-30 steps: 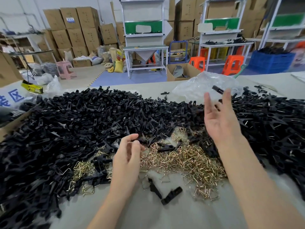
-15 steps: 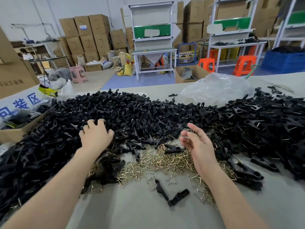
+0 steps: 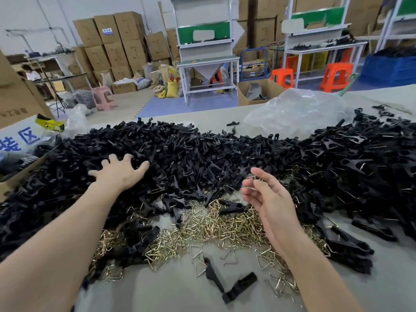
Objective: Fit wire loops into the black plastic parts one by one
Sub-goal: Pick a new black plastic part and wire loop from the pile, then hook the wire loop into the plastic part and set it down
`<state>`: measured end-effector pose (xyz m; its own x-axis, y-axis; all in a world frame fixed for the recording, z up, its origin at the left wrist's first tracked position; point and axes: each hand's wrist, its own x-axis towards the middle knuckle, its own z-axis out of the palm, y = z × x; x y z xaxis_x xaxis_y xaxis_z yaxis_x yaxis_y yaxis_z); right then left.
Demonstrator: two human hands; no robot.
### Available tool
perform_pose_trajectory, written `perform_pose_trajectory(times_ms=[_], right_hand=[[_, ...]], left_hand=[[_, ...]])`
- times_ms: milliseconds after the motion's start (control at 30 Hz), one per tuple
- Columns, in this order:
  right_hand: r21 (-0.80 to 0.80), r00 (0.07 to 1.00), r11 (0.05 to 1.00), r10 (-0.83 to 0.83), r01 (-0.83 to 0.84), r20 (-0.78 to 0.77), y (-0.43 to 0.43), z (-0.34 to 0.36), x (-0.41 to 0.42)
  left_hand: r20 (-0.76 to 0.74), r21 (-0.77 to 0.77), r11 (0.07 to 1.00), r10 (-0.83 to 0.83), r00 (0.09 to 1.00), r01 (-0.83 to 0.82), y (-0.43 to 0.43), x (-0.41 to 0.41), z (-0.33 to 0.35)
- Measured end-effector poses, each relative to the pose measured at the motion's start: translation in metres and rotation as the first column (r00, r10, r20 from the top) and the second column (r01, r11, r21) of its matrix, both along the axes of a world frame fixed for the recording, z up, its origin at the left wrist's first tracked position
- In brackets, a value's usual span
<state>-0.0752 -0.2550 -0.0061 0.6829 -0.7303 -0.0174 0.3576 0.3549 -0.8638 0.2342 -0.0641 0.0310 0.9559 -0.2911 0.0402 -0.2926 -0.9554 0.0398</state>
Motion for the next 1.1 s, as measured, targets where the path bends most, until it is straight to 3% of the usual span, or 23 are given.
perform_pose_trajectory(times_ms=[200, 433, 667, 800, 867, 1100], right_hand=[[-0.017, 1.0, 1.0, -0.013, 0.013, -0.017, 0.0, -0.001, 0.0], [-0.054, 0.999, 0.998, -0.014, 0.012, -0.033, 0.005, 0.001, -0.002], [-0.175, 0.996, 0.984, -0.033, 0.018, -0.084, 0.011, -0.001, -0.005], [-0.315, 0.988, 0.949, -0.078, 0.033, -0.132, 0.016, -0.001, -0.004], [-0.334, 0.989, 0.942, -0.08, 0.033, -0.127, 0.017, -0.001, -0.004], [-0.382, 0.987, 0.924, -0.077, 0.018, -0.14, 0.02, -0.001, -0.006]], left_hand=[[-0.006, 0.08, 0.972, -0.223, 0.975, 0.222, 0.01, -0.029, 0.0], [0.096, 0.123, 0.89, -0.451, 0.887, 0.439, 0.006, -0.084, -0.008], [0.227, -0.138, 0.901, -0.376, 0.898, 0.412, 0.018, -0.079, 0.005], [0.348, -0.318, 0.831, -0.345, 0.872, 0.456, 0.024, -0.076, 0.024], [0.315, -0.386, 0.799, -0.356, 0.88, 0.462, 0.023, -0.078, 0.033], [0.158, -0.267, 0.869, -0.387, 0.908, 0.417, 0.017, -0.092, 0.023]])
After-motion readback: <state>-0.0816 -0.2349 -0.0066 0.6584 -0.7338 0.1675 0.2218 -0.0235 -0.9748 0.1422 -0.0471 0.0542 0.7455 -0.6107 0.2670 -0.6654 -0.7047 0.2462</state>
